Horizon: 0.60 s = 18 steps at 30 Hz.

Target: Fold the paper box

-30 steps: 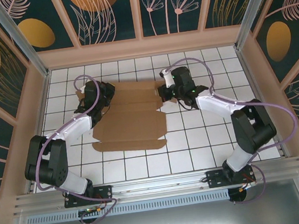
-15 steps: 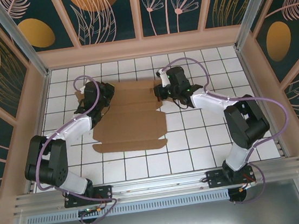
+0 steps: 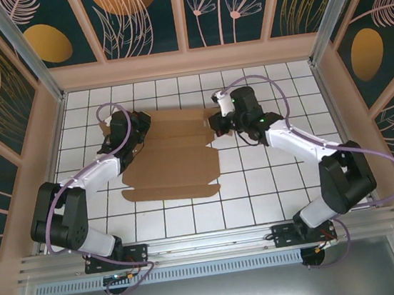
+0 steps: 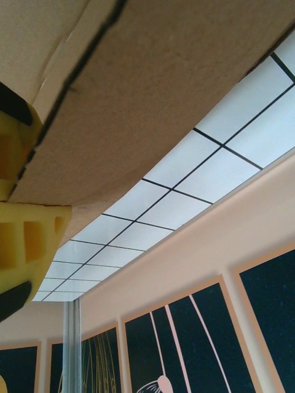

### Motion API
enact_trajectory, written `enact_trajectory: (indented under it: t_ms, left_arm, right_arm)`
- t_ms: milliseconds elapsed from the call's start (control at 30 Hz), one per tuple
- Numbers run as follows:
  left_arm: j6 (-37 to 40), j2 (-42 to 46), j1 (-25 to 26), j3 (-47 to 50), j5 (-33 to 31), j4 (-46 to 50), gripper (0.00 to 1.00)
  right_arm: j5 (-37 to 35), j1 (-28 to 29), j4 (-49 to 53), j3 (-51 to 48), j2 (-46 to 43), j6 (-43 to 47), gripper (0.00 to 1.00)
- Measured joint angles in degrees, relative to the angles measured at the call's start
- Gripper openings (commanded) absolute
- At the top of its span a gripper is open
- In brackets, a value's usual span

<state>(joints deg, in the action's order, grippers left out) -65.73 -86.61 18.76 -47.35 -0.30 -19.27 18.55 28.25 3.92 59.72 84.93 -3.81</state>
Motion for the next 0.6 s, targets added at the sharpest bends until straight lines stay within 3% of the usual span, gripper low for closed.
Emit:
enact_trajectory:
  t_ms: [133,267,400,600]
  left_arm:
    - [0.04,0.0,0.0,0.0,-0.04,0.0,0.0]
    - [0.22,0.0,0.0,0.0,-0.11,0.0,0.0]
    - [0.28,0.0,0.0,0.0,-0.13,0.0,0.0]
    - [0.42,0.0,0.0,-0.02,-0.13,0.02,0.0]
  right_arm:
    - [-2.05,-8.68,-1.01,0.0,-4.04,-2.8,0.0]
    - [-6.38,-16.04,-3.82,0.07,-2.19,-3.93,0.03]
    - [-5.6,-16.35,-9.79,-2.75,3.96,-0.31,0.05]
    - [3.04,-14.69,-16.37,-9.38,6.71,9.35,0.13]
